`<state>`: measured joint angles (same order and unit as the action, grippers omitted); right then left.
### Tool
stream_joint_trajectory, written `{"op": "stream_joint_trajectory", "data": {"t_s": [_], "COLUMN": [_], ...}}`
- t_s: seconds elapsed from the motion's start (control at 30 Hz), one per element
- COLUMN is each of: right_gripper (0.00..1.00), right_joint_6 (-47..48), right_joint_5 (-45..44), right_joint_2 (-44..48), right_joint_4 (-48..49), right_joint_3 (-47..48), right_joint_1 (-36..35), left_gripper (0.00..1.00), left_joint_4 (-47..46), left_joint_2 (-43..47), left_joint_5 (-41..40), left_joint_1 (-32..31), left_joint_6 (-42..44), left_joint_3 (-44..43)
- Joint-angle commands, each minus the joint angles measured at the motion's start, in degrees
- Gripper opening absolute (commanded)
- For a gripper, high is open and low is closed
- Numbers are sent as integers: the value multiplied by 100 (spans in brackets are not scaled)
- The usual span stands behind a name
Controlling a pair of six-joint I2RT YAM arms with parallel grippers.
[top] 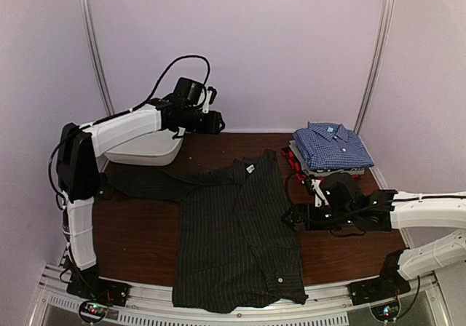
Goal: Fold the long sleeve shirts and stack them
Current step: Smooth out the corner of the shirt at the center of the board.
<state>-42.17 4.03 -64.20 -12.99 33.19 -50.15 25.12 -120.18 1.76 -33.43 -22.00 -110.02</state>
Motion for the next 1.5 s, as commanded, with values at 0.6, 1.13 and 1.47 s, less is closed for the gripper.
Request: {"op": "stream_joint_trajectory", "data": {"t_s": [0.6, 1.13, 1.47], "right_gripper": [100, 100, 100], "right_joint_6": [147, 3, -75], "right_joint_5": [338, 473, 457], "right_joint_2": [-2027, -2537, -2663], "right_joint_4": [1514, 1775, 1793], "right_joint_3": [503, 92, -27], "right_joint_1": [-849, -1160, -1314], "left_gripper": [39, 37, 37], "left_joint_4": [-1040, -584, -120], "left_joint_2": [136, -1392, -2259], "left_joint_5": [655, 17, -281], "left_joint_1": [-1148, -813, -15], "left_joint_6": [-947, -1083, -1115], "left_joint_3": [2513, 820, -961]}}
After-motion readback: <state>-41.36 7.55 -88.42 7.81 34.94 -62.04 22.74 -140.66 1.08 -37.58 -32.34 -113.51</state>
